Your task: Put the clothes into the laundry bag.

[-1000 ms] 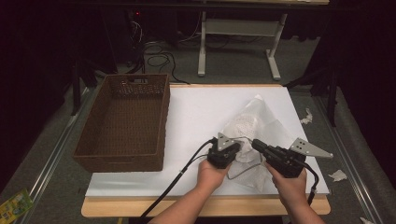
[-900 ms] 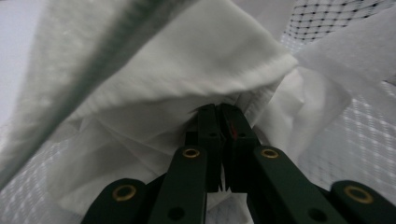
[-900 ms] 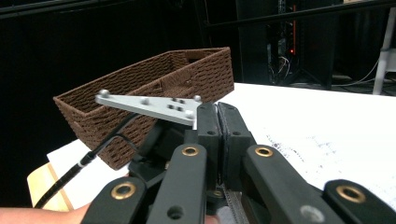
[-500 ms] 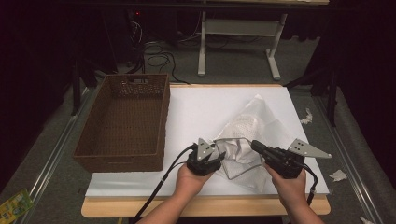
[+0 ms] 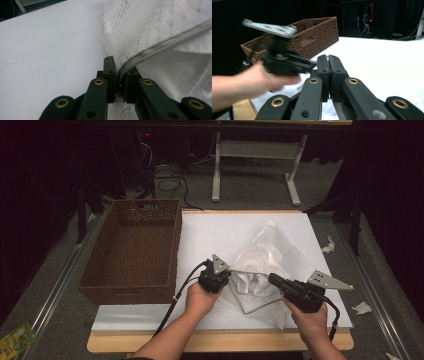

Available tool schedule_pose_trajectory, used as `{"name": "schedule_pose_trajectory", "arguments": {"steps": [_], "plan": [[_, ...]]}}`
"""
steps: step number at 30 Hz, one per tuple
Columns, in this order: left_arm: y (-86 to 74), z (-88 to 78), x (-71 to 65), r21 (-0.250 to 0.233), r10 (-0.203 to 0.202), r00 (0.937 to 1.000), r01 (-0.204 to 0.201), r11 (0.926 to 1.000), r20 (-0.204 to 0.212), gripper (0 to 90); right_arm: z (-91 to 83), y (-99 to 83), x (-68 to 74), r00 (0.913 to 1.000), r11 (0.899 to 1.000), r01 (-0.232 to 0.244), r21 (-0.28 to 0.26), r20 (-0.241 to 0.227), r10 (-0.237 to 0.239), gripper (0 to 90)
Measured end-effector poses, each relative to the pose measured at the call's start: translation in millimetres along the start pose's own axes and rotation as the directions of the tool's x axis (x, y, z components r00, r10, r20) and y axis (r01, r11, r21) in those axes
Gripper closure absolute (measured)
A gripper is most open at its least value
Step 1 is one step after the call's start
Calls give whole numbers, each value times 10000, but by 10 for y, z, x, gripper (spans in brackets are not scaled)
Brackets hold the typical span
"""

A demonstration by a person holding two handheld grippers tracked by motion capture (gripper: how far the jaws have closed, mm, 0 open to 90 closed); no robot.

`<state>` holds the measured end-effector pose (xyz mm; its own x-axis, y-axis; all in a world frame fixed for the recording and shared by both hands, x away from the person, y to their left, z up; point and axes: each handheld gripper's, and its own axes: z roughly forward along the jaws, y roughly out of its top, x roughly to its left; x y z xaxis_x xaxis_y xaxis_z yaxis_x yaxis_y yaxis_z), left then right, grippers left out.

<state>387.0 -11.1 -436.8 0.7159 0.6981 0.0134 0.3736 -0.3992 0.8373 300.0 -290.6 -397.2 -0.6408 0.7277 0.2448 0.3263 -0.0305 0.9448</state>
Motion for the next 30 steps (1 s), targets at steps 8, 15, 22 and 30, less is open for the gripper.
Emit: {"name": "schedule_pose_trajectory", "arguments": {"steps": [8,15,22,30], "plan": [[-384,-369,-40,-80,-54,9996,57,10000,262,844,-16,-5,90,9999,10000,-13,48,-169,14,734],[-492,-338,-17,-14,-377,9970,379,9993,680,838,-156,-132,-166,9663,9960,-220,870,2573,-11,369],[-569,-329,39,-864,-364,9985,398,9955,406,840,245,-484,-444,9319,9356,-1387,3247,3624,123,134],[-639,-388,10,-1453,-464,9977,532,9880,498,848,563,-591,-496,9530,8900,-1208,4397,3024,-200,551]]}}
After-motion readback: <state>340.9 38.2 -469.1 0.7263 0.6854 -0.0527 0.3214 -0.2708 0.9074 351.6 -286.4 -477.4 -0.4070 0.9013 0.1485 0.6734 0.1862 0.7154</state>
